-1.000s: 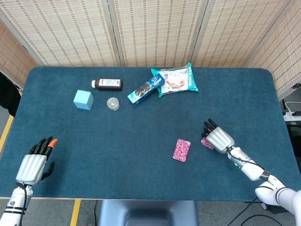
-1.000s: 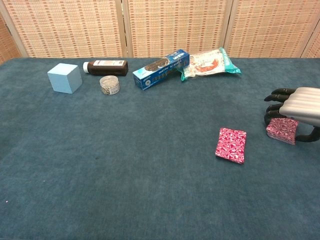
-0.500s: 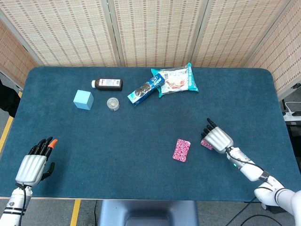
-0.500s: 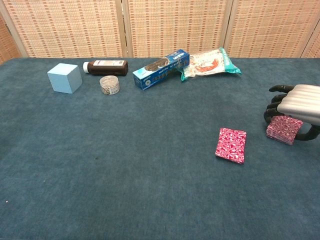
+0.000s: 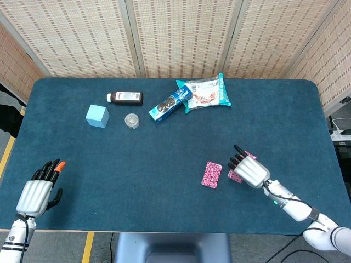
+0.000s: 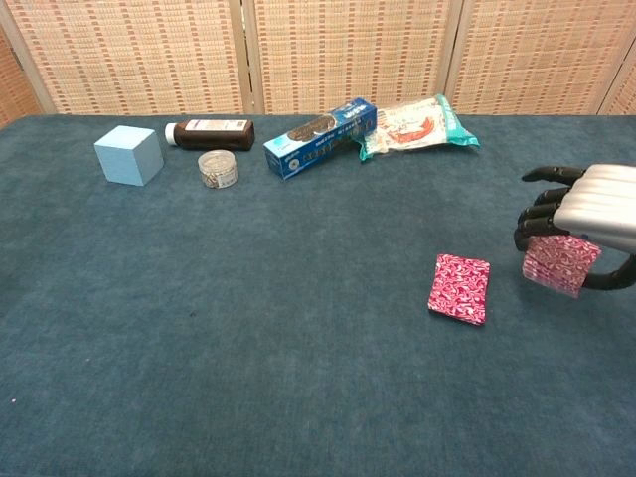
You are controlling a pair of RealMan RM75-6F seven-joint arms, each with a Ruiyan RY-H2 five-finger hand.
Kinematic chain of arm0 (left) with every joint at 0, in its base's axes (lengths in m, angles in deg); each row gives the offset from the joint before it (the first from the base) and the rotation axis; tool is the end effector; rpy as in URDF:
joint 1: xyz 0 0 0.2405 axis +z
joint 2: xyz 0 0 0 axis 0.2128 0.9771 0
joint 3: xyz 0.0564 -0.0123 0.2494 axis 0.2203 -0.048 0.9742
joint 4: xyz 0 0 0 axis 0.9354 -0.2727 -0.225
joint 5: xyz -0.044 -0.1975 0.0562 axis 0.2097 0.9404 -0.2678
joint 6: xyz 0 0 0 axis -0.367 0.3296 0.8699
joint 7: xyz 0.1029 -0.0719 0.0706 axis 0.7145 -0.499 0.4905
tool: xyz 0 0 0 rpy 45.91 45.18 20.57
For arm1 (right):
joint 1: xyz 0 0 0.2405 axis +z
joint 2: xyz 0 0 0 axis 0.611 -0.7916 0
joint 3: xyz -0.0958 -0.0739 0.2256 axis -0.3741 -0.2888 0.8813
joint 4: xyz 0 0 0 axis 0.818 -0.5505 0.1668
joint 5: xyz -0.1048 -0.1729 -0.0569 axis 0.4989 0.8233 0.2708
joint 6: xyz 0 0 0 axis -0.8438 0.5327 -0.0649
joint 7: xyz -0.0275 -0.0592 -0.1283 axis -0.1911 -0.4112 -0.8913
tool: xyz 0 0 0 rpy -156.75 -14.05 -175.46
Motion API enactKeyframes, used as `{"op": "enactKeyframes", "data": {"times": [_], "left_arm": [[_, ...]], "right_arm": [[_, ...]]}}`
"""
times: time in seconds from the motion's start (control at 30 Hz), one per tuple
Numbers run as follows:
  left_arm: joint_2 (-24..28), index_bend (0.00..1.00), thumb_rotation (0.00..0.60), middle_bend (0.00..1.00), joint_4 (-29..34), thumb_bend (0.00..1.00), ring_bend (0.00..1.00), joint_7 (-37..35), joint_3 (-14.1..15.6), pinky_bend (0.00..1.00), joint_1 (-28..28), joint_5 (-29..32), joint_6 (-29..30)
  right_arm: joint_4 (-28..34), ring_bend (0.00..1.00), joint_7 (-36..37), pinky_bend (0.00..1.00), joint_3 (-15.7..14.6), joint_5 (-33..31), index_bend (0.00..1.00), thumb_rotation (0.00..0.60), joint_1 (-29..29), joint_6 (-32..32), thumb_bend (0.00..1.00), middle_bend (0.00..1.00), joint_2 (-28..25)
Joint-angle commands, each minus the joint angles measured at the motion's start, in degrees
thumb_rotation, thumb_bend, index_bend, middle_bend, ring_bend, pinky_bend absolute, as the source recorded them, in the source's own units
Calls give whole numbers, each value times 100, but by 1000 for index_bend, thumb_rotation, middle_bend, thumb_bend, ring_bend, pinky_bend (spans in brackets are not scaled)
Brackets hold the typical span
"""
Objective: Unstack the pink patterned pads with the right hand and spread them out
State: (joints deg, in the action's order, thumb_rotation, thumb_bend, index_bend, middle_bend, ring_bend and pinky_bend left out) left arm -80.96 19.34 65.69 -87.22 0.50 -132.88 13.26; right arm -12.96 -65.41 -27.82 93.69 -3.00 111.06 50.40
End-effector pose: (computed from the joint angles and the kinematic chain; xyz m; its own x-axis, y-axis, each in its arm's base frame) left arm -0.2934 0.2074 0.1132 0.5359 0.1353 0.8334 0.8443 -0.0924 -0.5279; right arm -0.2702 -0.3006 0.0405 0.8879 0.0631 0.4556 -0.3105 -0.6486 0.6949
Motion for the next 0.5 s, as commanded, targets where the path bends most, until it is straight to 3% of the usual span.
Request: {"op": "enactKeyframes", "data": {"times": [0.03, 0.23, 0.3, 0.37, 0.4, 0.5], "left_arm": [[-4, 0, 600, 0, -1, 475, 36, 1, 0, 198, -9, -4, -13], [-14, 0, 600, 0, -15, 475, 36, -10, 30, 198, 8, -42, 2], [-14, 0, 600, 0, -15, 474, 36, -15, 30, 198, 14, -45, 11], [-11, 0, 600, 0, -11, 474, 36, -18, 31, 198, 16, -52, 17], [-8, 0, 600, 0, -7, 474, 36, -20, 33, 198, 18, -55, 18], [5, 0, 600, 0, -5, 474, 35, -30, 39, 198, 26, -63, 26]], "right_arm": [[618, 286, -297, 64, -423, 434, 599, 600, -192, 156, 200, 422, -316], [658, 285, -734, 64, -655, 682, 549, 600, -365, 96, 200, 422, -243], [650, 256, -871, 60, -642, 665, 416, 600, -404, 48, 200, 388, -220], [760, 176, -1025, 31, -605, 548, 192, 600, -433, -81, 201, 272, -262], [909, 105, -1138, 9, -568, 432, 66, 600, -455, -177, 201, 163, -320], [1321, 5, -1291, 0, -513, 268, 0, 600, -506, -254, 200, 14, -505]]}}
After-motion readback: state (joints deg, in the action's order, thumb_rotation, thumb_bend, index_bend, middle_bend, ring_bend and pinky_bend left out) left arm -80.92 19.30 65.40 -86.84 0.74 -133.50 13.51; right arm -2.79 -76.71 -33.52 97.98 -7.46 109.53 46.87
